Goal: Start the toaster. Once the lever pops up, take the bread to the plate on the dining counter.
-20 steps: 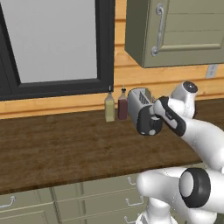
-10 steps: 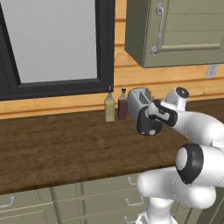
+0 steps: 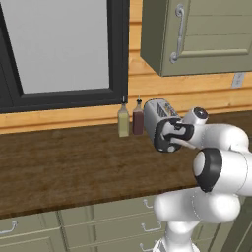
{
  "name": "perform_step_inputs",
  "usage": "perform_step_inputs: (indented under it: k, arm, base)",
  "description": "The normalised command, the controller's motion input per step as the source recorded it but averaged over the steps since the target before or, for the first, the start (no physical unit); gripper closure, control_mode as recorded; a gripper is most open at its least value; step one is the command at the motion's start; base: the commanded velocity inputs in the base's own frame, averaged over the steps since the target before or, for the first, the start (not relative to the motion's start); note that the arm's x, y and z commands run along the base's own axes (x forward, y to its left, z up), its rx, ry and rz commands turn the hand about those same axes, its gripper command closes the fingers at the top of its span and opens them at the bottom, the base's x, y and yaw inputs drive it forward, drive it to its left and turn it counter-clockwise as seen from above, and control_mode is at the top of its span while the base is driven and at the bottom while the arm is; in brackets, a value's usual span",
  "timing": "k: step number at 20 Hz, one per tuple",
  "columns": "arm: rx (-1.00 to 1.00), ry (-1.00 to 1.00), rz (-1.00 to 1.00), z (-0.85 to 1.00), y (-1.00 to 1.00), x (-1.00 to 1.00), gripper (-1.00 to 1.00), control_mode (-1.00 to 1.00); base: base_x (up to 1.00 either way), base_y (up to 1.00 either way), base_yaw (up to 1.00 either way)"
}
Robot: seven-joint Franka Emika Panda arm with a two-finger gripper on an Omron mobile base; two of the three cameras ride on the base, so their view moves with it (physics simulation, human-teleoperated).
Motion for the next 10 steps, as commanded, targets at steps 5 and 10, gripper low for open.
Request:
perform_step_inputs:
  k: [5, 10]
  arm:
    - [0.0, 0.05, 0.0, -0.54, 0.0, 0.0, 1.0, -1.0]
    - [0.0, 0.0, 0.0, -0.14, 0.0, 0.0, 1.0, -1.0]
  base:
    - [0.0, 0.0, 0.0]
    - [0.0, 0.0, 0.0]
